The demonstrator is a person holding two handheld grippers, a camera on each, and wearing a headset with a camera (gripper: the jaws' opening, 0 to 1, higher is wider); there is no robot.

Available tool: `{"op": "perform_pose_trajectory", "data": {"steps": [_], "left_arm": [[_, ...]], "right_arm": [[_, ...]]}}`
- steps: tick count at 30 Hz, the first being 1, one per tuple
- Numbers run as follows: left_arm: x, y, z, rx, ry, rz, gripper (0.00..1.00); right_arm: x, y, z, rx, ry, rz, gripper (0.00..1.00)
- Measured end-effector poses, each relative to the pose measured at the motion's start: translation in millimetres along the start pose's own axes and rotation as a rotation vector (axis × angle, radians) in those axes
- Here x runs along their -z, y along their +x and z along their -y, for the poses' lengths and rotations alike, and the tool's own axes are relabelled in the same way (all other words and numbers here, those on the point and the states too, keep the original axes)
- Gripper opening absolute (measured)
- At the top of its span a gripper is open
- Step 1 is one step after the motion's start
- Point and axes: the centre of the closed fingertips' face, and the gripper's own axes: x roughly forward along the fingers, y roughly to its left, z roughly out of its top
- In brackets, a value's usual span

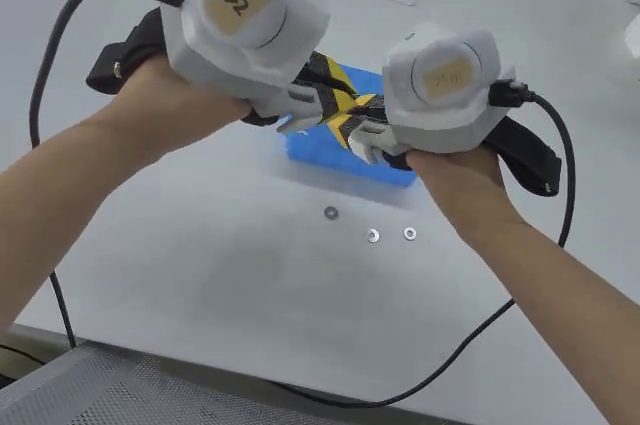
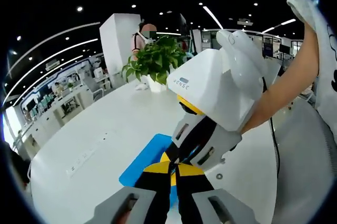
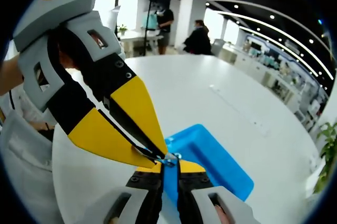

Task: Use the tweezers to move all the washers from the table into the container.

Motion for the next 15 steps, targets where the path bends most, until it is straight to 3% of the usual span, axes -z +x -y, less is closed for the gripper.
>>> {"op": "perform_pose_trajectory", "data": {"steps": [3,5,8,11,15], "left_arm": [[-11.8,-14.7,9.9,-0.017,0.019,0.027,0.0],[-15.7,-20.5,14.4,-0.023,0.038,0.024,0.0],[-18.5,-27.3,22.7,-0.026,0.048,0.007,0.0],[-22.9,-30.0,30.6,-0.015,0.037,0.031,0.0],[-18.3,-31.1,44.0,0.028,0.056,-0.009,0.0]], "right_arm": [[-8.7,-15.5,-6.6,0.01,-0.031,0.05,0.06],[-9.3,-21.1,-8.8,0.02,-0.048,0.058,0.06],[-7.6,-27.8,-9.9,0.046,-0.059,0.07,0.18],[-8.3,-32.8,-18.4,0.003,-0.038,0.103,0.09],[0.6,-36.2,-30.1,-0.022,-0.04,0.08,0.11]]}}
